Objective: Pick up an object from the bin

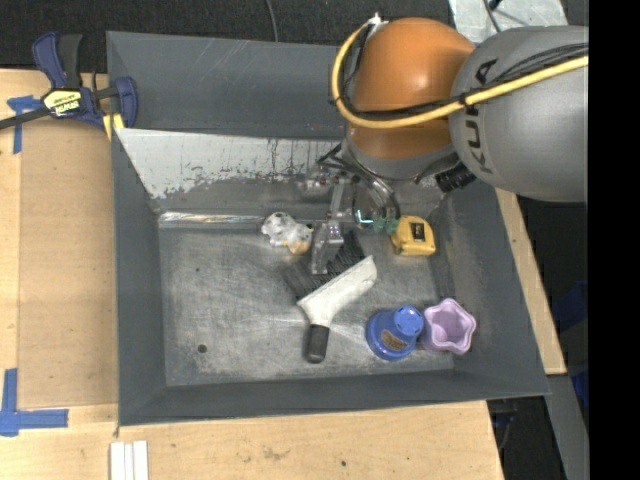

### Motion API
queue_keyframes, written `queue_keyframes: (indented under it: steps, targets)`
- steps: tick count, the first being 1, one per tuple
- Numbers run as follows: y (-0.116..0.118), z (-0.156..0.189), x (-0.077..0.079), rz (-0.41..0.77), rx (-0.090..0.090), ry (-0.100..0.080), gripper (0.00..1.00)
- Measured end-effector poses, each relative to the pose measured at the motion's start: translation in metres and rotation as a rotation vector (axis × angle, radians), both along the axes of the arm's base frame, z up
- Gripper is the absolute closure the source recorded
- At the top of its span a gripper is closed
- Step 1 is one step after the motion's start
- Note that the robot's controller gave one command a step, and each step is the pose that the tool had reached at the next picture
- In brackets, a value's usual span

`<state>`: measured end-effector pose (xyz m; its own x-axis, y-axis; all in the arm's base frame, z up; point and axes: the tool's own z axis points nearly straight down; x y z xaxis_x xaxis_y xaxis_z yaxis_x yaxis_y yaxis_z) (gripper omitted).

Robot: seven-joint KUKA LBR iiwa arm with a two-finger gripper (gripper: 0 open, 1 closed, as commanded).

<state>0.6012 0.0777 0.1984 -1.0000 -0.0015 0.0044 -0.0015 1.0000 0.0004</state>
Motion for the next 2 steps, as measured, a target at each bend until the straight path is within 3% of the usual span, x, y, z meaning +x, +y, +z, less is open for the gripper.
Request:
queue_keyframes:
  steps: [1, 2]
  targets:
    - [0.000, 0.004, 0.002, -0.002, 0.000, -0.008, 0.00]
    - [-0.026, -0.040, -0.015, 0.119, 0.000, -0.010, 0.00]
